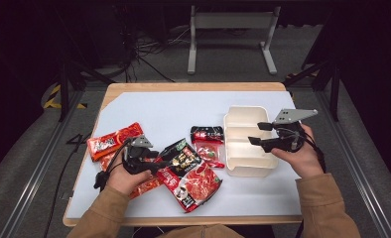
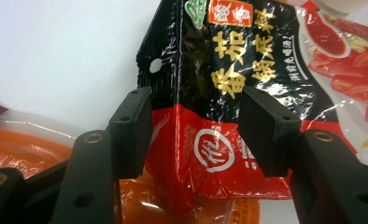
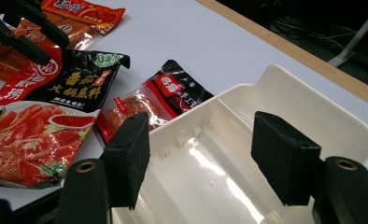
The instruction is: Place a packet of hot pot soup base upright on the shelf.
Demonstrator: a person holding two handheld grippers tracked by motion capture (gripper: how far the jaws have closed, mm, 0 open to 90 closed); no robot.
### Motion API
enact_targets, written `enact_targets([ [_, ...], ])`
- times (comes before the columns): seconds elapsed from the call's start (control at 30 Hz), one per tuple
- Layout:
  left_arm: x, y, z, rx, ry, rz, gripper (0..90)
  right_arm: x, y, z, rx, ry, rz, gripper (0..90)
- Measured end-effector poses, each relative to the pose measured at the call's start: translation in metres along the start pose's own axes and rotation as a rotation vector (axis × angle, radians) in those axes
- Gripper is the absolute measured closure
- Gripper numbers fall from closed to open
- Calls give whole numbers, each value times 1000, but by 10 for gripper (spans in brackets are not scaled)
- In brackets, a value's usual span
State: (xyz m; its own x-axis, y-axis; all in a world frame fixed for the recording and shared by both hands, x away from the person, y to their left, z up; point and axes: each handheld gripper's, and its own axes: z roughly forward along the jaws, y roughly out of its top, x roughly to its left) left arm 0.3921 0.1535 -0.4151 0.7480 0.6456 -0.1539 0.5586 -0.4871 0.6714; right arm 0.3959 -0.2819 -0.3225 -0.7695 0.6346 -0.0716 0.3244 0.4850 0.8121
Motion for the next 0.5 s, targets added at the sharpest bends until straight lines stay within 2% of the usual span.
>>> enact_targets([
  [0.2,4,-2,4,16,-3,-29,507,1,0,3,6,5,-3,371],
  [0.37,4,-3,9,48,10,-27,523,2,0,5,10,10,-4,367],
  [0.5,7,-4,12,56,-14,-48,557,2,0,6,12,14,-7,366],
])
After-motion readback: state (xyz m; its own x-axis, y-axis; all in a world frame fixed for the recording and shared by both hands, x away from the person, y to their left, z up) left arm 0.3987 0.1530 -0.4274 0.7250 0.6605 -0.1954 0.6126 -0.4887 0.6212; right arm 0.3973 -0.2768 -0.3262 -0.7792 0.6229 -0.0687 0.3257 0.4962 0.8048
